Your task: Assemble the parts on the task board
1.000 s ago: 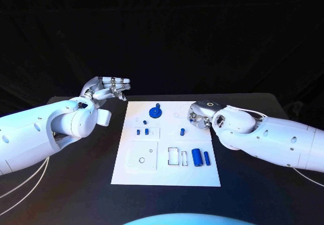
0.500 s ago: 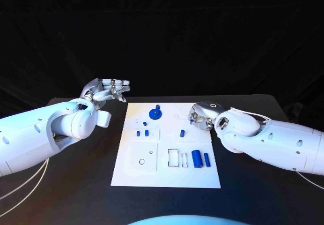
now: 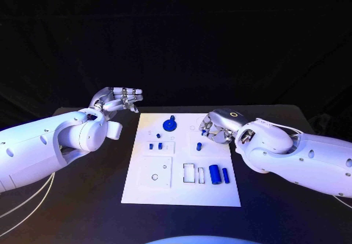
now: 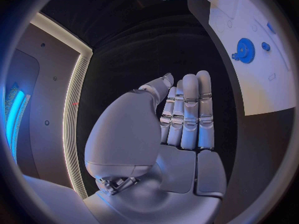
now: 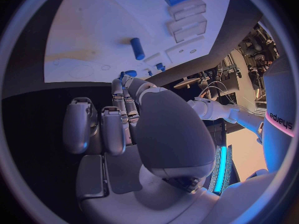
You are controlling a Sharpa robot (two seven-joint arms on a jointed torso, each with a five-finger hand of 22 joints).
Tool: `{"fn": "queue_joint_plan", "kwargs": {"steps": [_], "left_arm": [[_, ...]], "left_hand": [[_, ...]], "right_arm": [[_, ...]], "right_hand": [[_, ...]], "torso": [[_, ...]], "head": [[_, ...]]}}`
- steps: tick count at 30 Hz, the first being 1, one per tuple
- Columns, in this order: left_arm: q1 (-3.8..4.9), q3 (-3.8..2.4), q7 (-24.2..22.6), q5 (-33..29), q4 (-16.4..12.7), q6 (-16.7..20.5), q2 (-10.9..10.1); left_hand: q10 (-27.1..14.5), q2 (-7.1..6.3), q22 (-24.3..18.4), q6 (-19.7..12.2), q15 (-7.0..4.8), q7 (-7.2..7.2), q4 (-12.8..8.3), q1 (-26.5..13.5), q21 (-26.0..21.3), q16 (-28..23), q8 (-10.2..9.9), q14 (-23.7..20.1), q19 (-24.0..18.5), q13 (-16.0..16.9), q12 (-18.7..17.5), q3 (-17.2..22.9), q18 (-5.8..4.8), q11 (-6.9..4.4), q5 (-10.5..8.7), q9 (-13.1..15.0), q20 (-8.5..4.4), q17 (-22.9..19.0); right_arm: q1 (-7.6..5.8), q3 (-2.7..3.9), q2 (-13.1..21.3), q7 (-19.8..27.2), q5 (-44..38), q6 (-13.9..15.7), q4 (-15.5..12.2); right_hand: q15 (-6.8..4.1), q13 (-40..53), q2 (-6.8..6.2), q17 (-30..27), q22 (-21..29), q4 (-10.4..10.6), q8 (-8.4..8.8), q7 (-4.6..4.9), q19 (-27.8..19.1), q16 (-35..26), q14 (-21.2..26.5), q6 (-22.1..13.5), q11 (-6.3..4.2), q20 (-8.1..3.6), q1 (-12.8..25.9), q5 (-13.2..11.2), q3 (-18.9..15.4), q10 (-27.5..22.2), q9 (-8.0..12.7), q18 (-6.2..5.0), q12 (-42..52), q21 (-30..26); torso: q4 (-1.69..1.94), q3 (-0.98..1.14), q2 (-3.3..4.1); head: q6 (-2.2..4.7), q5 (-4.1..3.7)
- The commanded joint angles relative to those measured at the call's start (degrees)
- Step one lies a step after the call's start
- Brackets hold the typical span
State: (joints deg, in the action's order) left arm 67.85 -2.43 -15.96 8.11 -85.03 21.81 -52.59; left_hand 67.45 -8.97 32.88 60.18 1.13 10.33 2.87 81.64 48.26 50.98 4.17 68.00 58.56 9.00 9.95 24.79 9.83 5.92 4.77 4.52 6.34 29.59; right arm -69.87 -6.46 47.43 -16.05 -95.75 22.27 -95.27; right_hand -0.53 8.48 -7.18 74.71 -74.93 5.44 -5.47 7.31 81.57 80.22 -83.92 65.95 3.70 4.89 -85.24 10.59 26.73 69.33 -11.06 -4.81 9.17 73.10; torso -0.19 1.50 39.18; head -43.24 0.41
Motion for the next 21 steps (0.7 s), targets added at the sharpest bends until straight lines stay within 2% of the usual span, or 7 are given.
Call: {"fn": "queue_joint_plan", "kwargs": {"steps": [1,4,6,7,9,13,21], "left_arm": [[0.03,-0.04,-0.14,-0.42,-0.01,-0.76,0.34],[0.02,-0.03,-0.2,-0.51,0.03,-0.84,0.57],[-0.01,-0.01,-0.23,-0.6,0.18,-0.86,0.88],[-0.01,-0.01,-0.23,-0.6,0.2,-0.86,0.91],[-0.04,0.06,-0.21,-0.66,0.29,-0.89,1.15],[-0.06,0.14,-0.13,-0.71,0.21,-0.85,1.47],[-0.07,0.22,-0.16,-0.74,-0.31,-0.88,1.9]], "left_hand": [[-0.27,0.17,-0.06,-0.47,0.15,0.1,-0.22,0.23,-0.35,-0.37,-0.09,-0.17,0.43,0.04,0.05,-0.15,0.73,-0.06,0.03,-0.07,0.03,-0.09],[-0.31,0.17,-0.07,-0.5,0.16,0.11,-0.23,0.23,-0.36,-0.38,-0.09,-0.19,0.43,0.04,0.05,-0.16,0.73,-0.05,0.03,-0.08,0.03,-0.1],[-0.31,0.17,-0.07,-0.5,0.16,0.11,-0.23,0.23,-0.36,-0.38,-0.09,-0.19,0.43,0.04,0.05,-0.16,0.73,-0.05,0.03,-0.08,0.03,-0.1],[-0.31,0.17,-0.07,-0.5,0.16,0.11,-0.23,0.23,-0.36,-0.38,-0.09,-0.19,0.43,0.04,0.05,-0.16,0.73,-0.05,0.03,-0.08,0.03,-0.1],[-0.33,0.18,-0.08,-0.53,0.17,0.13,-0.24,0.21,-0.38,-0.38,-0.09,-0.2,0.43,0.04,0.05,-0.17,0.73,-0.04,0.03,-0.08,0.04,-0.1],[-0.57,0.12,-0.15,-0.74,0.25,0.21,-0.28,0.11,-0.48,-0.44,-0.11,-0.32,0.41,0.03,0.02,-0.3,0.72,0.06,0.03,-0.13,0.09,-0.15],[-0.69,0.1,-0.18,-0.83,0.29,0.25,-0.31,0.06,-0.53,-0.46,-0.12,-0.39,0.4,0.03,0.01,-0.35,0.71,0.1,0.02,-0.15,0.11,-0.18]], "right_arm": [[0.04,0.05,-0.54,0.52,0.83,1.44,-2.32],[0.16,0.06,-1.54,0.77,1.2,1.44,-3.86],[0.36,0.02,-2.82,1.08,1.49,1.27,-4.82],[0.39,0.01,-2.94,1.1,1.51,1.25,-4.87],[0.79,-0.07,-4.47,1.42,1.65,0.95,-5.09],[1.96,-0.31,-7.36,2.04,1.99,0.51,-4.04],[4.96,-0.72,-11.91,2.9,2.19,-0.25,-0.86]], "right_hand": [[-0.45,-0.06,0.09,0.09,-5.99,-0.33,-0.15,0.13,0.42,0.07,-3.18,0.47,-0.22,0.13,0.71,-0.05,0.09,0.65,-0.06,1.11,-0.19,0.15],[-0.49,-0.06,0.11,0.07,-6.08,-0.56,-0.13,0.1,0.47,0.08,-3.19,0.51,-0.26,0.1,0.87,0.26,0.25,0.77,-0.11,1.13,-0.24,0.26],[-0.51,-0.06,0.1,0.04,-6.13,-0.73,-0.11,0.1,0.49,0.07,-3.18,0.51,-0.28,0.09,0.96,0.46,0.34,0.84,-0.14,1.13,-0.28,0.3],[-0.51,-0.06,0.09,0.03,-6.13,-0.74,-0.11,0.1,0.49,0.07,-3.18,0.51,-0.28,0.09,0.97,0.48,0.35,0.84,-0.14,1.13,-0.29,0.3],[-0.51,-0.06,0.08,0.0,-6.13,-0.82,-0.1,0.1,0.48,0.06,-3.18,0.5,-0.28,0.08,1.06,0.6,0.38,0.87,-0.16,1.12,-0.31,0.27],[-0.51,-0.07,0.11,-0.08,-6.07,-0.9,-0.07,0.12,0.41,0.02,-3.17,0.48,-0.27,0.07,1.18,0.74,0.43,0.88,-0.17,1.09,-0.36,0.13],[-0.5,-0.08,0.15,-0.09,-6.01,-1.05,0.0,0.15,0.34,0.03,-3.17,0.38,-0.24,0.07,1.34,0.95,0.52,0.85,-0.19,1.06,-0.46,-0.04]], "torso": [[0.16,0.02,0.06],[0.23,-0.03,0.05],[0.27,-0.07,0.05],[0.31,-0.07,0.03],[0.26,-0.03,0.03],[0.21,-0.03,0.02],[0.2,-0.06,0.12]], "head": [[0.11,0.48],[0.02,1.21],[-0.21,2.11],[-0.23,2.14],[-0.49,2.97],[-0.82,4.5],[-1.54,6.04]]}}
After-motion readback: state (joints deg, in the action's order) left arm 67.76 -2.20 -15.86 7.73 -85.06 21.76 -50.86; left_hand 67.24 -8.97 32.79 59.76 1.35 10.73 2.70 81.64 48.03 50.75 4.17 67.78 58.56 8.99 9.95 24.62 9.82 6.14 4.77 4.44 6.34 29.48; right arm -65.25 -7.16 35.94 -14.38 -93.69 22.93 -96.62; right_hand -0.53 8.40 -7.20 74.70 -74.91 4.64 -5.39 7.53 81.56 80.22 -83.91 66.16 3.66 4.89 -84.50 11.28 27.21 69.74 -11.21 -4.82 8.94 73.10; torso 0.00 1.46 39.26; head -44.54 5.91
